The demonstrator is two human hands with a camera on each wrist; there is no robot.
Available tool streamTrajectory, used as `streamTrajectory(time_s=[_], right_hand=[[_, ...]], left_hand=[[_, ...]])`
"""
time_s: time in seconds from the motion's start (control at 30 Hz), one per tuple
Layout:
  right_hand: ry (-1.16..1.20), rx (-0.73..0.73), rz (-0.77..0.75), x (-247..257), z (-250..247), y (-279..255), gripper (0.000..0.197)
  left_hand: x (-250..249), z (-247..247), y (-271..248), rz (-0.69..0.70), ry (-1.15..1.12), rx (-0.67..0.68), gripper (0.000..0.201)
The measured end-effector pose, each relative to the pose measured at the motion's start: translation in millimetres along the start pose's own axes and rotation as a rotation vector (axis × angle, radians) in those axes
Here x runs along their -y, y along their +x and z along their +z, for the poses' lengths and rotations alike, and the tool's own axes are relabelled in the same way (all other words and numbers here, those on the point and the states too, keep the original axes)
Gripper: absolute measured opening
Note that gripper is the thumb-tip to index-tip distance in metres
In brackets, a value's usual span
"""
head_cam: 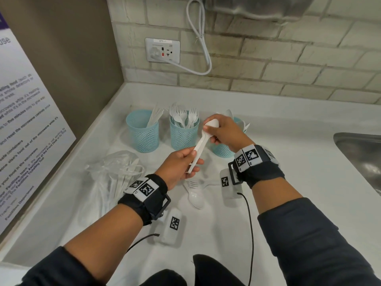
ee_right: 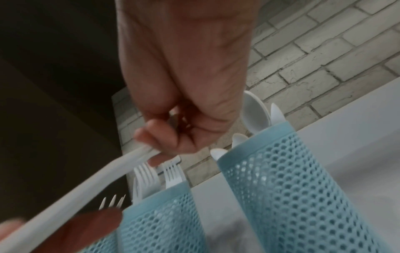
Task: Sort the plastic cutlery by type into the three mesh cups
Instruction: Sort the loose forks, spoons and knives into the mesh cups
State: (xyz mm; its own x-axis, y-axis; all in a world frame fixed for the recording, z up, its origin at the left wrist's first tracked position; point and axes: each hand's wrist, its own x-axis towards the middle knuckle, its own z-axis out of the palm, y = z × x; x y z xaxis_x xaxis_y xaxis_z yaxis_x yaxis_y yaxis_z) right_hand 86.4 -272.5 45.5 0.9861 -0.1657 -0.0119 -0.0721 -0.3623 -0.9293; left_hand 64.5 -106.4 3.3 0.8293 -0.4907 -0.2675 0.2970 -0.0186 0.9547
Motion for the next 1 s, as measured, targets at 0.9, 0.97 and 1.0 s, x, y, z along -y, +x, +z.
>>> streamTrajectory(time_s=[0.9,0.97,1.0], right_hand=[[-0.867,-0.569,-0.2,-37.3,-31.6,1.3,0.029],[-0.873,-0.553,-0.19,-35.2,-31.2,1.7,0.03],[-0.879,-0.538,-0.172,-34.5,-31.5,2.5,0.029]], left_hand=[[13.8,-24.9,13.1,-0.097,0.233,-0.257,0.023],[15.5,-27.3,14.3,-0.11,0.254,-0.277,0.024],[16.4,-28.6,14.7,-0.113,0.266,-0.286,0.024]])
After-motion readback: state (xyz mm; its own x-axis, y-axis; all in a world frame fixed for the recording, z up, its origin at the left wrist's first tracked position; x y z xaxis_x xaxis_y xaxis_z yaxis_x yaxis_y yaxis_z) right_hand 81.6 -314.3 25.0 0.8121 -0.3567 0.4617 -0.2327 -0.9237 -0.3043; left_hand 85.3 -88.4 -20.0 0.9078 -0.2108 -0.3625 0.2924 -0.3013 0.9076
